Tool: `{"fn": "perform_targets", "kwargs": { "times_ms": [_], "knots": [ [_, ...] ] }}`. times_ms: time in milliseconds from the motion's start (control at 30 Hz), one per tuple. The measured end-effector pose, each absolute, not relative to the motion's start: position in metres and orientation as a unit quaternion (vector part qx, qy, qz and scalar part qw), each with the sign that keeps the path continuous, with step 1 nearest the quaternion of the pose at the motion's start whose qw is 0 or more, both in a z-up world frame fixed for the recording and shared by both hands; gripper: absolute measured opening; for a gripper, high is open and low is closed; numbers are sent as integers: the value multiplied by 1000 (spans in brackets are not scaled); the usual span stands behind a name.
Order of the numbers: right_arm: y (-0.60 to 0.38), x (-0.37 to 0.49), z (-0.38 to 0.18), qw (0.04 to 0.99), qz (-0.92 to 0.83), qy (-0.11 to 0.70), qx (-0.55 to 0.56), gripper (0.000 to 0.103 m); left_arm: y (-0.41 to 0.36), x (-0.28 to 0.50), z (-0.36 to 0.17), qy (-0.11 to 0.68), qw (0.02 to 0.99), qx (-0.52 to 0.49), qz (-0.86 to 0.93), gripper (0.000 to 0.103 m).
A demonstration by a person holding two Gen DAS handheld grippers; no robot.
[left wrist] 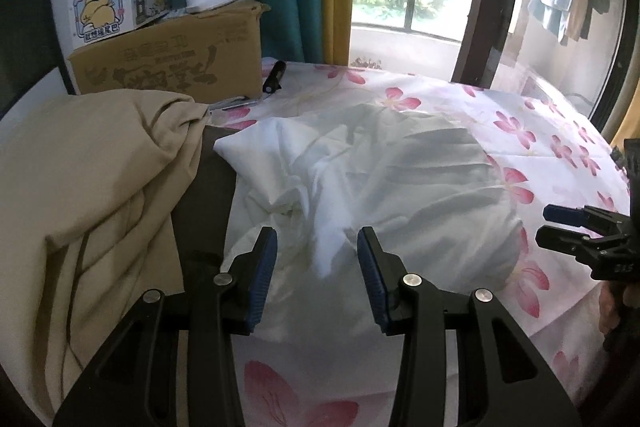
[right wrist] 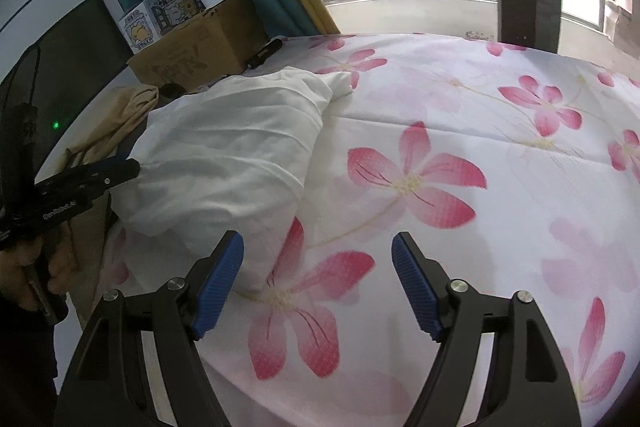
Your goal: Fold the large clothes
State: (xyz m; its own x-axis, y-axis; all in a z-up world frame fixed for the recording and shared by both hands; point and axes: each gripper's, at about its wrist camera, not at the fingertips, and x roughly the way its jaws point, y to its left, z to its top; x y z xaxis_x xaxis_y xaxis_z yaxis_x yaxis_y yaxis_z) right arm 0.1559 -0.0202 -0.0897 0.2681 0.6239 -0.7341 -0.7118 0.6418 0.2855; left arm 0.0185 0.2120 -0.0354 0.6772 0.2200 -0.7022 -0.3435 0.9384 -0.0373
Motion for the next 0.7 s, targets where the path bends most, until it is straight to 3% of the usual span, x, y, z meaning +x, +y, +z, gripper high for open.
{"fn": "perform_targets", "kwargs": {
  "times_ms": [700],
  "knots": [
    [-100, 142, -90, 824, 378, 421, -25, 77, 141, -15, -38, 325, 930, -119, 120, 44]
  ]
}}
